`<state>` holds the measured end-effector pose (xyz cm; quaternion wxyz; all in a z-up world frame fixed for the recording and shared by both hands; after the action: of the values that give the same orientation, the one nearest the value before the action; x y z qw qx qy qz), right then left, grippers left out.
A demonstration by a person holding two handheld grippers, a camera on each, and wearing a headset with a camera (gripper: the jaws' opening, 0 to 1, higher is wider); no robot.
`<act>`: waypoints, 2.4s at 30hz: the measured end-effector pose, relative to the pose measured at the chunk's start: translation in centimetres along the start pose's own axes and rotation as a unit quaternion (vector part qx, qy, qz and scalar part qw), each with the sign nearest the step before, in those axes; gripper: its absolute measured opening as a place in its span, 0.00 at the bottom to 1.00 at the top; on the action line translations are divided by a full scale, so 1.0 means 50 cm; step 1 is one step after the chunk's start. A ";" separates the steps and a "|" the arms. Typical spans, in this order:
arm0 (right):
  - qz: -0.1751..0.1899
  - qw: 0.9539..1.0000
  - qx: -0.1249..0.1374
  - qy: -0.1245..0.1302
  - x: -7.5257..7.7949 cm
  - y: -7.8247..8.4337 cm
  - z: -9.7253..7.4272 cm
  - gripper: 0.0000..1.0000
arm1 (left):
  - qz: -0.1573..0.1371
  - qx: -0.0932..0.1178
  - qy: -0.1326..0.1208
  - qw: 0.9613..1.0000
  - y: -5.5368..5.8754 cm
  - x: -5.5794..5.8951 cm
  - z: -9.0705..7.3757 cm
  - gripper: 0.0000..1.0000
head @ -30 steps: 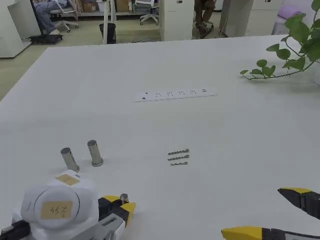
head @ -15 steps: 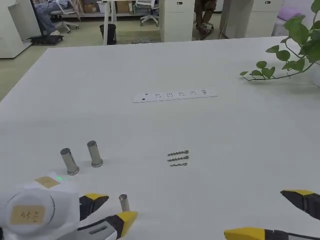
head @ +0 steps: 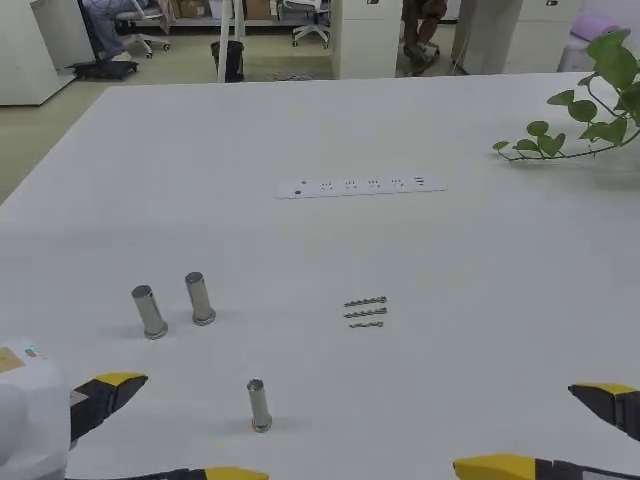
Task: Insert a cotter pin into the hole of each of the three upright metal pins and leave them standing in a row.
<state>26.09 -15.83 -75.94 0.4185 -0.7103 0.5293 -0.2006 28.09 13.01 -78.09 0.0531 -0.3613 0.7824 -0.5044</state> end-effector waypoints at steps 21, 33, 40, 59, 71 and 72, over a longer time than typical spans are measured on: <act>-0.047 0.998 -0.040 -0.011 -0.022 -0.014 0.034 0.94 | -0.031 0.006 -0.022 0.999 0.023 0.002 -0.084 1.00; -0.130 0.988 -0.067 -0.046 -0.025 -0.064 0.072 0.86 | -0.074 0.001 -0.030 0.997 0.071 -0.008 -0.098 1.00; -0.174 0.980 -0.066 -0.065 -0.031 -0.100 0.097 0.83 | -0.079 0.005 -0.033 0.996 0.072 -0.011 -0.101 1.00; -0.251 0.953 -0.102 -0.136 -0.057 -0.140 0.181 0.70 | -0.103 0.013 -0.027 0.994 0.070 -0.002 -0.094 0.99; -0.318 0.924 -0.141 -0.161 -0.054 -0.150 0.218 0.65 | -0.108 0.020 -0.034 0.993 0.063 -0.001 -0.101 0.99; -0.325 0.920 -0.143 -0.165 -0.053 -0.150 0.222 0.64 | -0.109 0.020 -0.034 0.993 0.064 -0.001 -0.102 0.99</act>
<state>37.60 -8.49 -75.76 0.3052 -0.9186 0.2162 -0.1277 24.20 17.59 -78.28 0.0313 -0.4600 0.7261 -0.5101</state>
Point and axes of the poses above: the centre of the closed fingertips' face, and the gripper's own axes: z roughly forward along the fingers, x roughly to its right, y roughly out of its underside, the point moved 5 cm from there along -z, roughly backward along the fingers, and after that the axes turned 11 degrees about y, right-handed, at the moved point
